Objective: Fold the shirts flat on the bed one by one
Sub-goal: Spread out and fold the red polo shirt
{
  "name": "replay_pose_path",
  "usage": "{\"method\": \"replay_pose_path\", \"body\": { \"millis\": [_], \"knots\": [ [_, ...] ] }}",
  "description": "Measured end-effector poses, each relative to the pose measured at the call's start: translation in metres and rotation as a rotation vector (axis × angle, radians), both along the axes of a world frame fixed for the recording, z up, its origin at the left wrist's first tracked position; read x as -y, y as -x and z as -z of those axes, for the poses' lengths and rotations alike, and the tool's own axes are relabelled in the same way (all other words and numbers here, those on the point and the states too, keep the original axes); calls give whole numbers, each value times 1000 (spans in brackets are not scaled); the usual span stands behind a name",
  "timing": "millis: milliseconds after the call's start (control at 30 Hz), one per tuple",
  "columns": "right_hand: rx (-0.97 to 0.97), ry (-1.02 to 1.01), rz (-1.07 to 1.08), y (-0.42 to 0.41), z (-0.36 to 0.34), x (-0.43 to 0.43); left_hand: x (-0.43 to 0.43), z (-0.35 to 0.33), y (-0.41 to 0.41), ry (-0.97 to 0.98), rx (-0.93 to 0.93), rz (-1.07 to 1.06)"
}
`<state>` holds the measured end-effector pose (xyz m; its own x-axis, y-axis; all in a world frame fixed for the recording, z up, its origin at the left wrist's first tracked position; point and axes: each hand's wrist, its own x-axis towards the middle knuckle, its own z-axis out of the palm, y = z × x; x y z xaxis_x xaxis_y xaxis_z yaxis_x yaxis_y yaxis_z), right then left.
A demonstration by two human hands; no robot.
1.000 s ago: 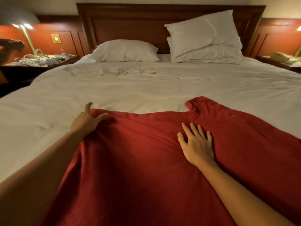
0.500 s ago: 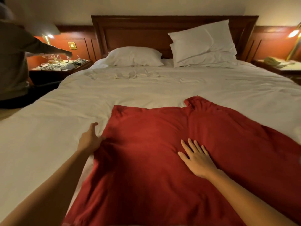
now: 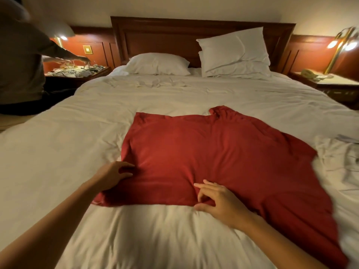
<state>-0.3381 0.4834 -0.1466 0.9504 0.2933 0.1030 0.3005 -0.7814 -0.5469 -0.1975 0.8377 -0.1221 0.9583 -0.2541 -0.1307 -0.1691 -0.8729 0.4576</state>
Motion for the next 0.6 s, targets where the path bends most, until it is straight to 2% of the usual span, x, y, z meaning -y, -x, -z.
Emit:
{"method": "replay_pose_path", "body": {
  "millis": [100, 233, 267, 333, 367, 433, 533, 600],
  "knots": [
    [30, -52, 20, 7, -5, -14, -22, -1, 12, -303, 87, -49],
    [-125, -191, 65, 19, -22, -7, -26, -2, 21, -467, 0, -89],
    [-111, -169, 90, 23, -25, 3, -25, -2, 23, -453, -30, -88],
    [-61, 19, 178, 31, -23, 29, -26, 1, 29, -372, -57, -92],
    [-70, 132, 247, 36, -20, 44, -27, 2, 33, -342, -45, -88],
    [-132, 217, 401, 49, -13, 73, -28, 5, 41, -377, -8, -44],
    [-152, 213, 497, 72, -4, 110, -20, -5, 51, -625, 1, -47],
    [-192, 238, 487, 88, 0, 126, -8, -13, 55, -833, 31, -43]
  ]
}}
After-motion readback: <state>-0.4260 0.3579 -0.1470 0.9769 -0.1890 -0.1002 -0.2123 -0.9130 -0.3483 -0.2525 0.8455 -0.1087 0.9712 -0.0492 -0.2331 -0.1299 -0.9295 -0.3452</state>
